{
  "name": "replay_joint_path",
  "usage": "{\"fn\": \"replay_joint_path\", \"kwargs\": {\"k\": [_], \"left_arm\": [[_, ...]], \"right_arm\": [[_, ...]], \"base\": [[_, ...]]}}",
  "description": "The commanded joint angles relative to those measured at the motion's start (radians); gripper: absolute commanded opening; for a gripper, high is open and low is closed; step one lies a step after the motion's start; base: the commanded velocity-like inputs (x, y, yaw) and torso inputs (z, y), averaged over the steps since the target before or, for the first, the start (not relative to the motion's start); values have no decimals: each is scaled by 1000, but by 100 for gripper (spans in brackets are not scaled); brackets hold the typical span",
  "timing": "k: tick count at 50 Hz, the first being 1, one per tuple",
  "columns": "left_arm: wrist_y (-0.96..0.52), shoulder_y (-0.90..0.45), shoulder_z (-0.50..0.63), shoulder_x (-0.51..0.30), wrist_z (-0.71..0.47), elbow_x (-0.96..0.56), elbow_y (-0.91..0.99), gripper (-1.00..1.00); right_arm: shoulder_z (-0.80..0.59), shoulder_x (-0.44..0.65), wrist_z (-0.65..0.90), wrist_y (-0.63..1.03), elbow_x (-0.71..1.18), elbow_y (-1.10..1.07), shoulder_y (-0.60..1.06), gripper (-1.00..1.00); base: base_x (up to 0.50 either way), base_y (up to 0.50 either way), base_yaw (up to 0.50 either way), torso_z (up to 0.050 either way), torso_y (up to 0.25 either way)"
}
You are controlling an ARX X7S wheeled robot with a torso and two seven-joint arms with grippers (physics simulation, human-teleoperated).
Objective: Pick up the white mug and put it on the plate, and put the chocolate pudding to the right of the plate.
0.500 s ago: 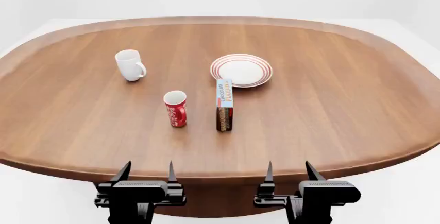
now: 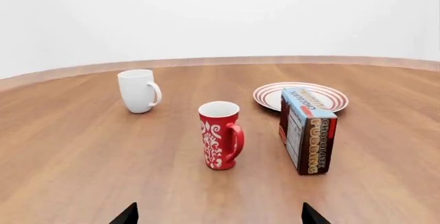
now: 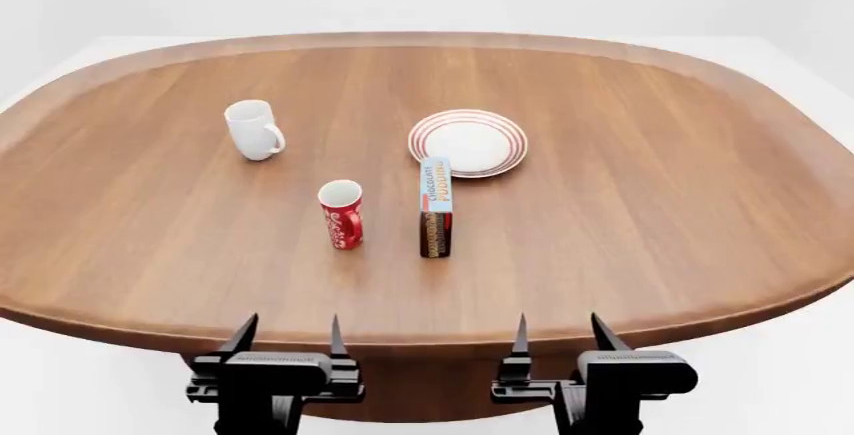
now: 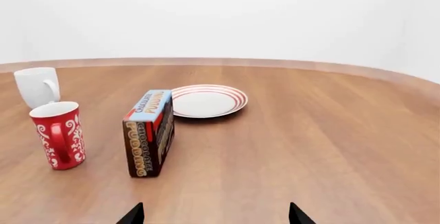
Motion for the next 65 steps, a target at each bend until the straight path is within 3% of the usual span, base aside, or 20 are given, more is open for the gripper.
{"fn": "replay_joint_path", "kwargs": {"k": [1,12,20,27,30,42,55,65], "left_arm": [[5,5,-2,6,-3,21,6,100],[11,19,11,-13,-41,5,46,100],[-9,118,-66,-48,-115,1,413,100],[114,222,-180,-50,-174,-56,674,100],[155,250,-211,-50,-198,-53,728,100],[231,282,-247,-67,-231,-61,752,100],[225,275,-218,-80,-244,-53,723,100],[214,272,-194,-92,-249,-50,703,100]], "right_arm": [[8,-8,-8,1,-4,2,-1,100],[-6,13,15,-10,35,-21,-10,100],[80,45,96,-249,39,-359,-114,100],[177,42,144,-544,130,-541,-197,100],[174,61,146,-531,166,-560,-206,100],[154,68,146,-587,143,-576,-222,100],[132,86,159,-555,119,-574,-217,100],[117,101,166,-531,120,-571,-219,100]], "base": [[0,0,0,0,0],[0,0,0,0,0],[0,0,0,0,0],[0,0,0,0,0],[0,0,0,0,0],[0,105,0,0,0],[0,500,0,0,0],[68,-11,0,0,0]]}}
